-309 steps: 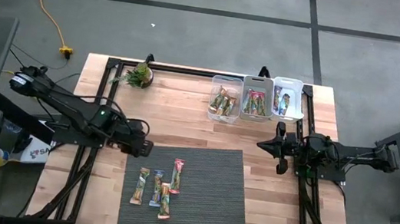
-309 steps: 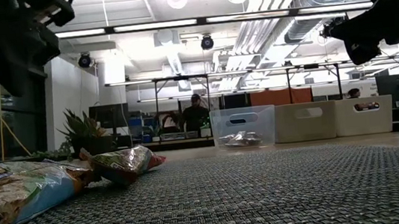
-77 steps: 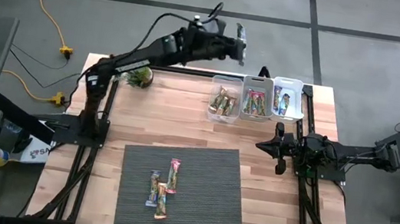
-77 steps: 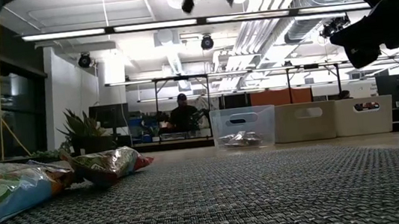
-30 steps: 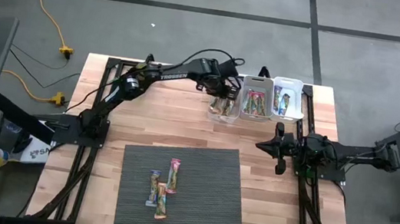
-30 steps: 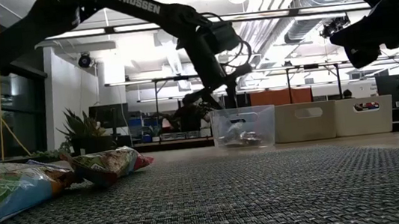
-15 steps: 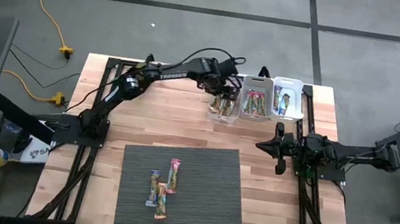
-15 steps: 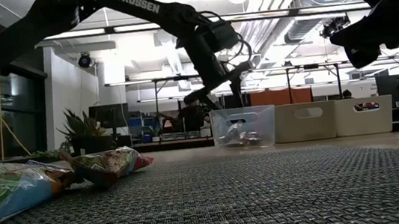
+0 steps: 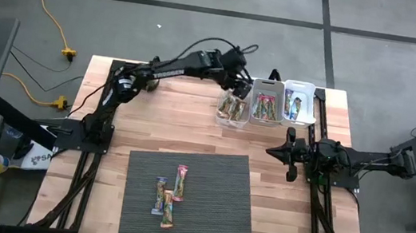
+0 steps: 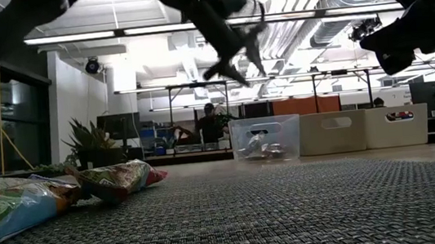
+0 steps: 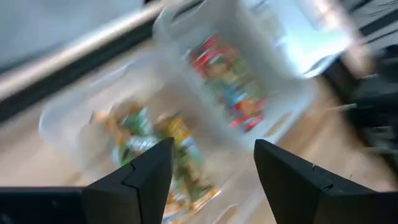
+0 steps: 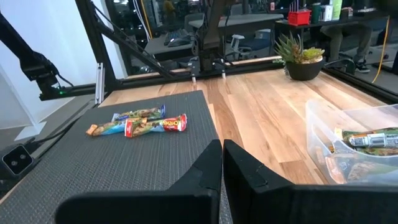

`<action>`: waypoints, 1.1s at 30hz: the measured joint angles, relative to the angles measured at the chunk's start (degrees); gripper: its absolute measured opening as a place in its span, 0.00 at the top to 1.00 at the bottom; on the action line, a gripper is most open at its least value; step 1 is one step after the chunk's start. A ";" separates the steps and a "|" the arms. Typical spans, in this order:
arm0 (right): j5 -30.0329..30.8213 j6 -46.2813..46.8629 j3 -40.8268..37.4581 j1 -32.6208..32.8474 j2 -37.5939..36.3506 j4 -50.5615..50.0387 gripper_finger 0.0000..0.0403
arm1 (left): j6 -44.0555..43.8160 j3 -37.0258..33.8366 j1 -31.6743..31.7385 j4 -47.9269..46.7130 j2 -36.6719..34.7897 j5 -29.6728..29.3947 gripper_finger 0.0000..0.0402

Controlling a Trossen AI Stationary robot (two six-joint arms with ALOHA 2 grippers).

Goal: Pick and place Granola Bars by type
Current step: Put the blue granola bar into the white bin

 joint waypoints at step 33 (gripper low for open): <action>-0.04 0.00 0.01 -0.01 0.04 -0.02 1.00 | 25.02 -0.04 -3.49 -10.50 -32.89 4.65 0.45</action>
